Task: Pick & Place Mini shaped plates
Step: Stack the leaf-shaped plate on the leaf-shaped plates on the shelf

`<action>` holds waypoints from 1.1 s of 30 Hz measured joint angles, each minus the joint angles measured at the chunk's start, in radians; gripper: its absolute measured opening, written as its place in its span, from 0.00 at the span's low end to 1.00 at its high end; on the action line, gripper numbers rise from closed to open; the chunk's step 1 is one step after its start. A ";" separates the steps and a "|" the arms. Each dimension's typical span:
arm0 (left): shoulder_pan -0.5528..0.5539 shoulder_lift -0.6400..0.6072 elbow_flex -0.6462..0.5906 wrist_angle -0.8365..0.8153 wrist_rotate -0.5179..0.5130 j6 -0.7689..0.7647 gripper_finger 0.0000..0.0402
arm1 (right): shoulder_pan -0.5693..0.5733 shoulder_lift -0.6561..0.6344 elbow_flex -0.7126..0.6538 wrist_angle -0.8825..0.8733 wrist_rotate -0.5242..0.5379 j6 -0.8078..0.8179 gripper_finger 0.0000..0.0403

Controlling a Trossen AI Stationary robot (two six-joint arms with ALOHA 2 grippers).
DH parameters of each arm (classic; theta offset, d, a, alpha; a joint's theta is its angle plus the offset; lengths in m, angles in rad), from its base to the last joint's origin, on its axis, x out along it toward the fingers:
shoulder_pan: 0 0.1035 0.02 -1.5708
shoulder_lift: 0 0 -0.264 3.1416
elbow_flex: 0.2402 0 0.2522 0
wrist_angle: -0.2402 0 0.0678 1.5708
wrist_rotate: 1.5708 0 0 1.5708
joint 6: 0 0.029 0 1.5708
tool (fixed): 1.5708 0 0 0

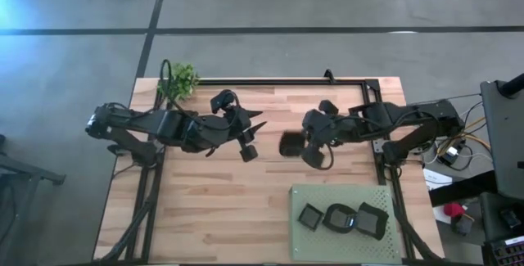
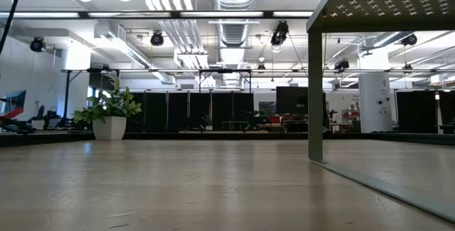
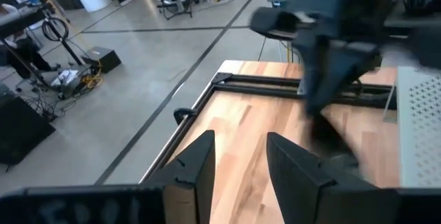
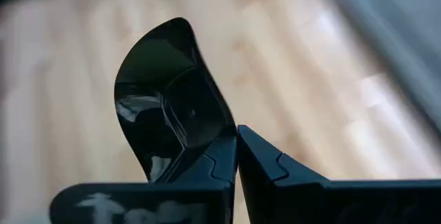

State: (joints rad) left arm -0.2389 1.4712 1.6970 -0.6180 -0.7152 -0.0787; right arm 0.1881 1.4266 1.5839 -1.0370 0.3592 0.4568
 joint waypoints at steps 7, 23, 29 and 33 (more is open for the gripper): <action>-0.002 -0.027 0.000 -0.090 -0.001 -0.054 0.31 | 0.001 -0.010 0.063 -0.152 -0.475 -0.016 0.02; -0.002 -0.027 -0.002 -0.131 0.207 -0.086 0.31 | 0.089 -0.001 0.017 -0.242 -0.789 -0.144 0.02; -0.002 -0.028 -0.002 -0.132 0.204 -0.112 0.31 | 0.140 0.050 0.001 -0.253 -0.789 -0.154 0.02; -0.002 -0.028 -0.002 -0.132 0.203 -0.114 0.31 | 0.175 0.091 -0.002 -0.296 -0.789 -0.193 0.02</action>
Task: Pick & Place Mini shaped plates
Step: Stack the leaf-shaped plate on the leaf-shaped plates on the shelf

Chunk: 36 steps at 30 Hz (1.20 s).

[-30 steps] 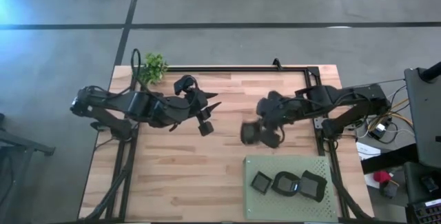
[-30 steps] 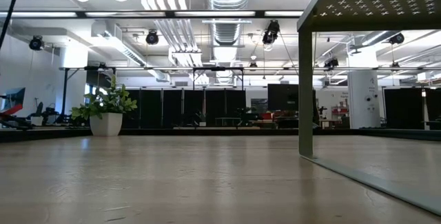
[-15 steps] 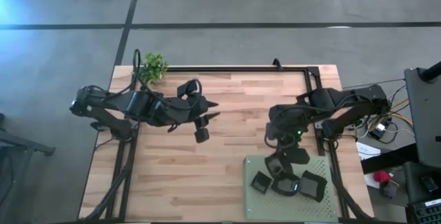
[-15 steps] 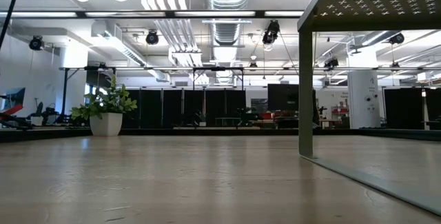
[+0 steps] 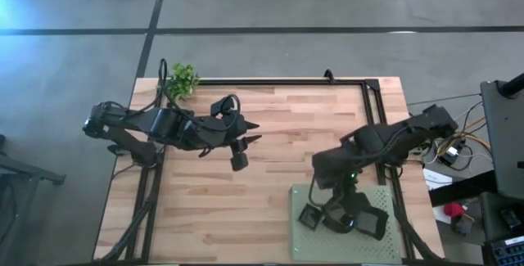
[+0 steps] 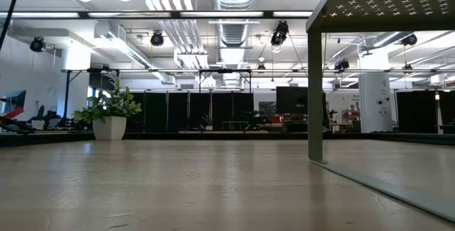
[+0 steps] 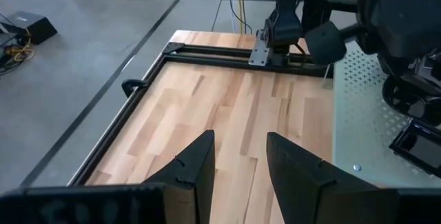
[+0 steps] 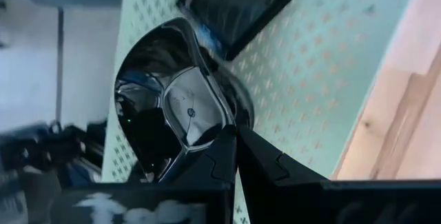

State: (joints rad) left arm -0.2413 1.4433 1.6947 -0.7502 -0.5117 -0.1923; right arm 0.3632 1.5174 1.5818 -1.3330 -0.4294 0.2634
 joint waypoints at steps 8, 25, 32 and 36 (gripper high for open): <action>0.000 0.000 0.000 0.001 -0.002 0.000 0.31 | 0.039 0.069 0.000 -0.035 0.000 -0.067 0.02; 0.000 0.000 -0.001 0.001 -0.002 -0.003 0.31 | 0.043 0.119 0.001 -0.055 0.002 -0.092 0.03; 0.000 0.000 -0.001 0.001 -0.002 -0.003 0.31 | 0.045 0.119 0.002 -0.054 0.003 -0.092 0.14; 0.000 0.000 -0.001 0.001 -0.002 -0.003 0.31 | 0.044 0.113 0.003 -0.055 0.003 -0.080 0.20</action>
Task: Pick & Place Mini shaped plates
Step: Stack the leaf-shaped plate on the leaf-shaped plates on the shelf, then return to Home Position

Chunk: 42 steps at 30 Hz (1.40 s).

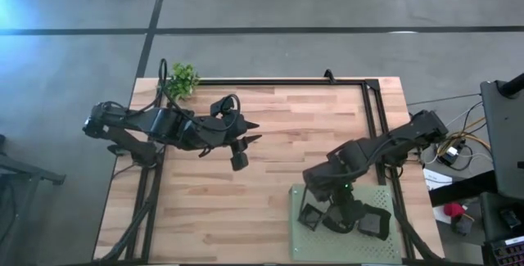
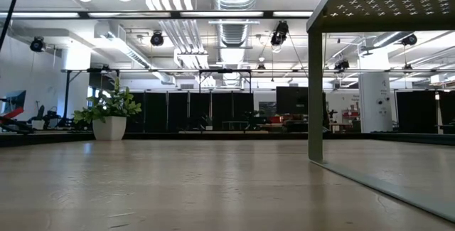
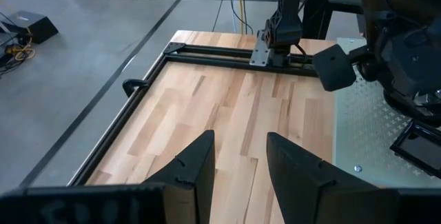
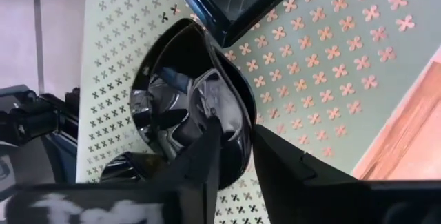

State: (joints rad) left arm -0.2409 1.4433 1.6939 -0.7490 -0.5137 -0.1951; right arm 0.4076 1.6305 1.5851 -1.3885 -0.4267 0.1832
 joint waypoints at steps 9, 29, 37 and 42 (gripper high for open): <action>0.000 0.000 0.000 -0.002 0.000 0.000 0.31 | 0.000 -0.020 0.061 -0.015 -0.024 -0.001 0.22; 0.003 -0.085 0.009 -0.038 0.053 0.046 0.03 | -0.026 -0.051 0.362 -0.074 0.127 0.026 0.02; 0.003 -0.225 -0.023 -0.100 0.081 0.119 0.00 | -0.053 -0.144 0.447 0.049 0.269 -0.103 0.02; 0.002 -0.338 -0.133 -0.050 0.091 0.118 0.00 | -0.092 -0.283 0.352 0.231 0.274 -0.147 0.02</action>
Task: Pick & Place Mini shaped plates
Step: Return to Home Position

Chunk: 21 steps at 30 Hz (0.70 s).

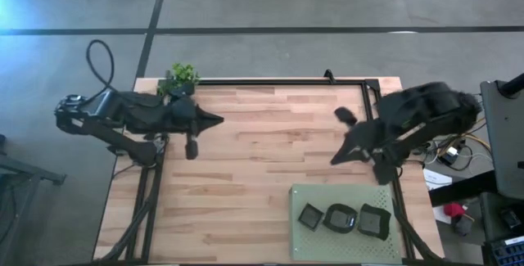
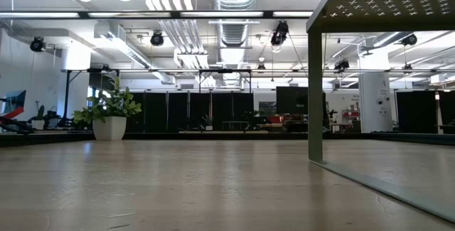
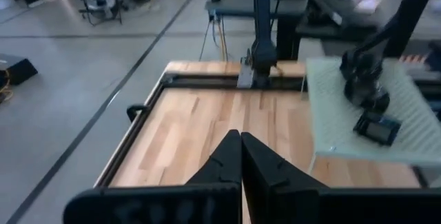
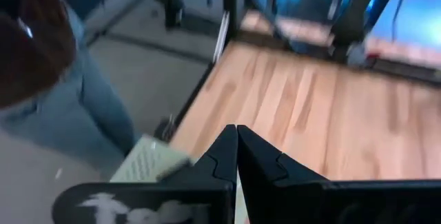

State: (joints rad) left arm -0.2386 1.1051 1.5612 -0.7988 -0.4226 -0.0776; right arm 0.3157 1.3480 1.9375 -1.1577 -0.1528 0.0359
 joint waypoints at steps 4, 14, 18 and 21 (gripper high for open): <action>0.001 -0.114 -0.134 0.140 0.059 0.003 0.00 | -0.021 -0.114 -0.118 0.130 0.000 -0.004 0.02; 0.001 -0.401 -0.420 0.325 0.093 0.021 0.00 | -0.050 -0.392 -0.436 0.413 0.050 0.046 0.02; 0.001 -0.516 -0.503 0.355 0.093 0.020 0.00 | -0.050 -0.480 -0.521 0.448 0.124 0.073 0.02; 0.001 -0.596 -0.560 0.386 0.091 0.019 0.00 | -0.050 -0.533 -0.569 0.461 0.178 0.091 0.02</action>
State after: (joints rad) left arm -0.2379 0.5093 1.0014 -0.4127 -0.3313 -0.0582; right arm 0.2653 0.8150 1.3689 -0.6970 0.0255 0.1273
